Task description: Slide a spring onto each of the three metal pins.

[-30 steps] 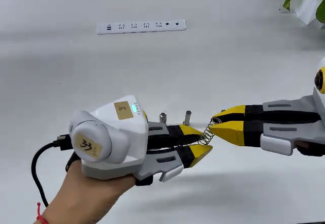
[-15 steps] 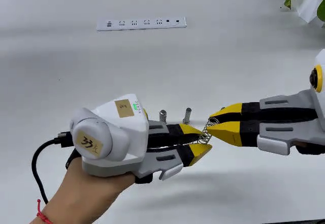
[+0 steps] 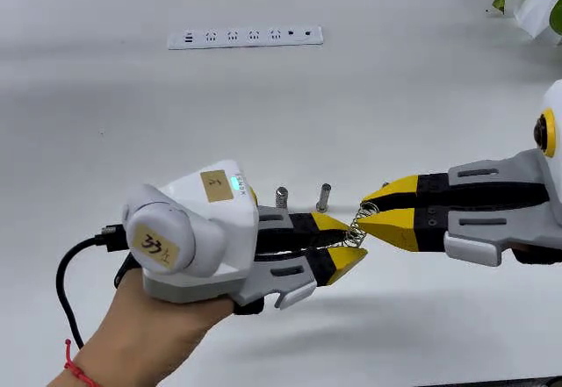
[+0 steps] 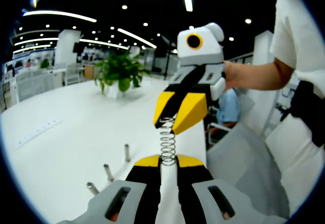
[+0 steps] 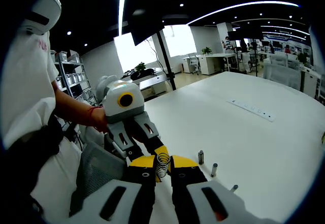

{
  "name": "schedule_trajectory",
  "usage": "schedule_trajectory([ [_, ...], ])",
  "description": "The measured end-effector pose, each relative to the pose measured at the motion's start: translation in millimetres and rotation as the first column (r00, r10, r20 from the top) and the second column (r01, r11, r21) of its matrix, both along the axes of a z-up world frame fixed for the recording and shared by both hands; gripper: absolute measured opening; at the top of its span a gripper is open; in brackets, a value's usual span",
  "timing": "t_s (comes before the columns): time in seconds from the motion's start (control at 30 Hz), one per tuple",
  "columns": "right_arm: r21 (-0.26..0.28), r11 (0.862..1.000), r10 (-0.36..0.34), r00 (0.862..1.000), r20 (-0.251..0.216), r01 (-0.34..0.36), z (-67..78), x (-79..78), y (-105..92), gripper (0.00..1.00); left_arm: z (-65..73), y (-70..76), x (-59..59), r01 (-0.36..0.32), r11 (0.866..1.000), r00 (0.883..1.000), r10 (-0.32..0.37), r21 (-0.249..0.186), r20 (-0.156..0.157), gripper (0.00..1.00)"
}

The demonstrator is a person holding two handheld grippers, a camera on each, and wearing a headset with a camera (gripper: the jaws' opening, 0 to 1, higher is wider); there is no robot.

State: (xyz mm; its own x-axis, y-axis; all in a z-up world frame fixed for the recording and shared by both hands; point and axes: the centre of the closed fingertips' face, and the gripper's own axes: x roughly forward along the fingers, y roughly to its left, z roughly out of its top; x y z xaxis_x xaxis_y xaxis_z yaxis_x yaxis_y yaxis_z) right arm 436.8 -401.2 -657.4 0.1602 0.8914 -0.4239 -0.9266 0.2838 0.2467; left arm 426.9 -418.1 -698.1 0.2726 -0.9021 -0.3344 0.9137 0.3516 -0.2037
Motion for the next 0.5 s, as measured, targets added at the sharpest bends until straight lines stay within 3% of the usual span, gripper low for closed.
schedule_trajectory([
  [0.3,-0.007,1.0,0.011,1.0,0.0,-0.011,-0.7,-1.9,1.5,0.12,-0.5,0.0,-1.6,0.002,1.0,1.0,-0.002,-0.008,-0.004,0.1],
  [0.5,-0.047,0.998,0.053,0.998,0.017,-0.052,-2.8,-4.1,0.1,0.17,0.9,-1.0,-1.8,0.005,1.0,1.0,-0.005,-0.016,-0.002,0.1],
])
